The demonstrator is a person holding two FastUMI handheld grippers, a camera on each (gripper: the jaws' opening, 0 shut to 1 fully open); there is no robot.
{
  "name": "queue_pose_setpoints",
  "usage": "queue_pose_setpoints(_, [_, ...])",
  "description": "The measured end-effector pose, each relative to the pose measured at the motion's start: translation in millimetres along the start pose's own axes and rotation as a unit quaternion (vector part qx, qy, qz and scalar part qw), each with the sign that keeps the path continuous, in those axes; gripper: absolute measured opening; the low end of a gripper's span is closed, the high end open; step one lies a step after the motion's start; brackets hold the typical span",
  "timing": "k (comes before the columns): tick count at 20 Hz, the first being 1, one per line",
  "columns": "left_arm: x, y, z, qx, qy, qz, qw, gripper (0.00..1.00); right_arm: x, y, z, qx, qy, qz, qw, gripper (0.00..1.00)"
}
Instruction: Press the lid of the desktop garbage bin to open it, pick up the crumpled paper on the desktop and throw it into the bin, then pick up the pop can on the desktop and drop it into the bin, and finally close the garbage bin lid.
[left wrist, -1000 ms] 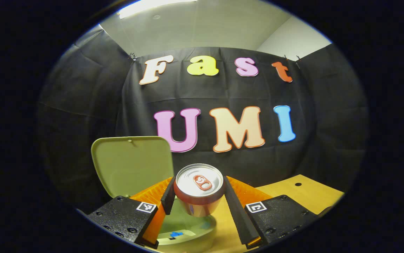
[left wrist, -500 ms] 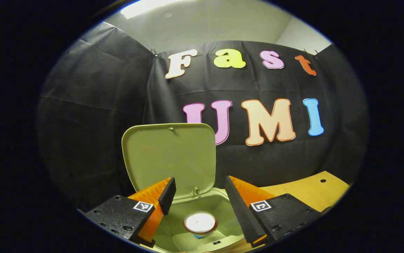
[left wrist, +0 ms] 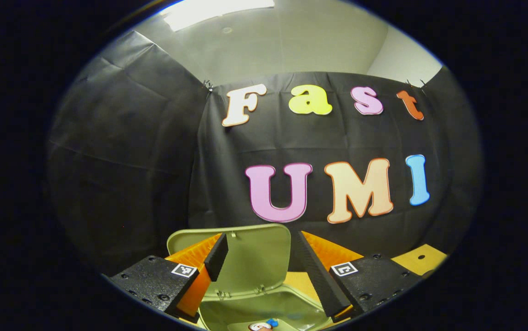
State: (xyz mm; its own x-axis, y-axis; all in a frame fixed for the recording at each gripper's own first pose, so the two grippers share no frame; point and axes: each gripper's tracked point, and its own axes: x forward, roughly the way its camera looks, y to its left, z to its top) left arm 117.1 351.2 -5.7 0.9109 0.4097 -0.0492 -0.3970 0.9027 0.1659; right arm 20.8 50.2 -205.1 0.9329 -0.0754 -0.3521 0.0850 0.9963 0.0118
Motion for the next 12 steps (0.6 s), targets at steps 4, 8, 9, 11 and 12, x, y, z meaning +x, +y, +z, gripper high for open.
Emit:
queue_pose_setpoints(4, [38.6, 9.6, 25.4, -0.014, -0.013, 0.011, 1.000, 0.90, -0.9, -5.3, -8.4, 0.008, 0.006, -0.014, 1.000, 0.98])
queue_pose_setpoints(8, [73.6, 10.7, 9.2, -0.007, 0.022, 0.011, 1.000, 0.91, -3.3, -10.9, -17.1, 0.006, 0.015, -0.026, 1.000, 0.94])
queue_pose_setpoints(9, [78.2, 10.5, 0.9, -0.008, 0.035, 0.015, 0.999, 0.90, -3.1, -10.7, -18.4, 0.007, 0.017, -0.027, 0.999, 0.98])
queue_pose_setpoints(11, [80.2, 4.4, -21.8, -0.005, 0.067, 0.011, 0.998, 0.92, -0.8, -8.2, -19.2, 0.007, 0.024, -0.025, 0.999, 0.98])
queue_pose_setpoints(12, [78.1, 1.2, -34.3, -0.002, 0.085, 0.011, 0.996, 0.90, 0.8, -6.7, -18.3, 0.004, 0.024, -0.024, 0.999, 0.98])
